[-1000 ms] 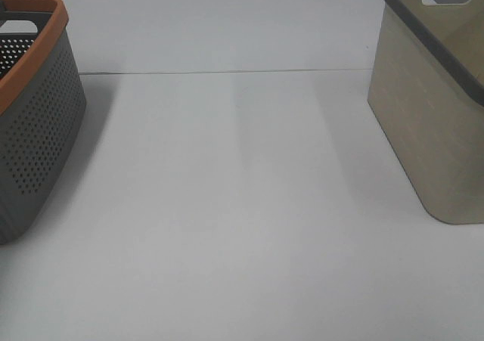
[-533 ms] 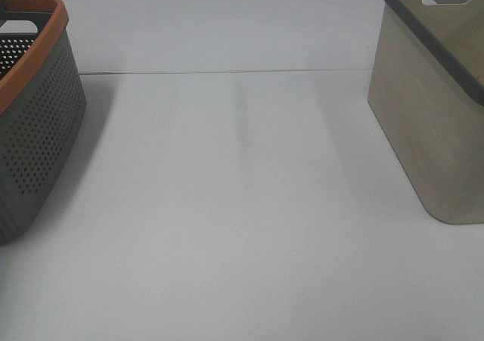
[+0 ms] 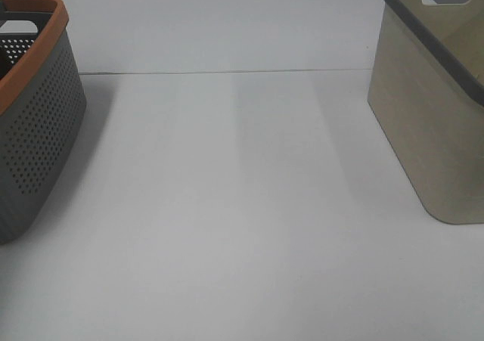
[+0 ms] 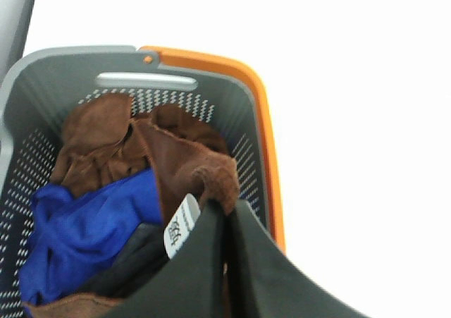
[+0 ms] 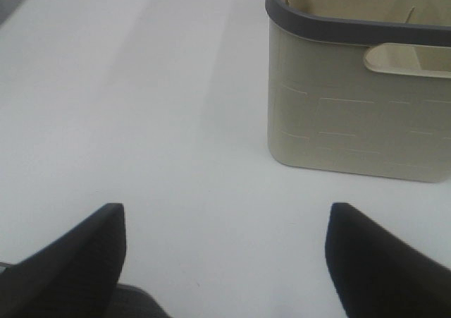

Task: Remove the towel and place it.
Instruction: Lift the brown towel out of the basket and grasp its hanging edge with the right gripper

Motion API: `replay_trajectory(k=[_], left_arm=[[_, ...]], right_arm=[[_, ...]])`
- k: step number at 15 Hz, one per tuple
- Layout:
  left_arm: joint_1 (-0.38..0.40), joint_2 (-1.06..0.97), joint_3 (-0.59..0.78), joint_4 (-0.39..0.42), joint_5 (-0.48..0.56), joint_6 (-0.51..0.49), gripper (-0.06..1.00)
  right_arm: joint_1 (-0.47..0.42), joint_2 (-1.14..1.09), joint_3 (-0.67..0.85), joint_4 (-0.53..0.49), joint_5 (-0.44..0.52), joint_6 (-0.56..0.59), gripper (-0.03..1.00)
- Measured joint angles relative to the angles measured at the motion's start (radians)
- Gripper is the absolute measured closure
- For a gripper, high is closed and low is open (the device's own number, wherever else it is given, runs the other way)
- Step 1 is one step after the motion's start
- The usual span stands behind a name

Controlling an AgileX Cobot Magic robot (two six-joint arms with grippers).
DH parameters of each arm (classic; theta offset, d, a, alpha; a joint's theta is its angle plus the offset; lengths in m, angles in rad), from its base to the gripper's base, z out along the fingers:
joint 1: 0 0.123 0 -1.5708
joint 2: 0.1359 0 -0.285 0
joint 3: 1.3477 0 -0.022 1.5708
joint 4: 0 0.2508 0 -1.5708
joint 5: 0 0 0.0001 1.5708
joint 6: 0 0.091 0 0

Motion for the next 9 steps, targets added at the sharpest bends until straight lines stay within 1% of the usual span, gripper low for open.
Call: replay_trajectory(k=[1,2,4,5,6,7,9], left_arm=[[0.0,-0.047,0.0,-0.115,-0.071,0.038,0.94],[0.0,-0.056,0.0,-0.151,-0.098,0.049,0.94],[0.0,-0.074,-0.011,-0.309,-0.191,0.088,0.94],[-0.01,-0.074,-0.019,-0.372,-0.225,0.113,0.94],[-0.032,-0.074,-0.024,-0.416,-0.265,0.132,0.94],[-0.068,-0.074,-0.028,-0.441,-0.315,0.142,0.94],[-0.16,-0.074,-0.029,-0.452,-0.418,0.148,0.94]], right_arm=[[0.0,0.0,0.0,0.0,0.0,0.0,0.23],[0.0,0.0,0.0,0.0,0.0,0.0,0.23],[0.0,0.0,0.0,0.0,0.0,0.0,0.23],[0.0,0.0,0.0,0.0,0.0,0.0,0.23],[0.0,0.0,0.0,0.0,0.0,0.0,0.23],[0.0,0.0,0.0,0.0,0.0,0.0,0.23],[0.0,0.0,0.0,0.0,0.0,0.0,0.23]])
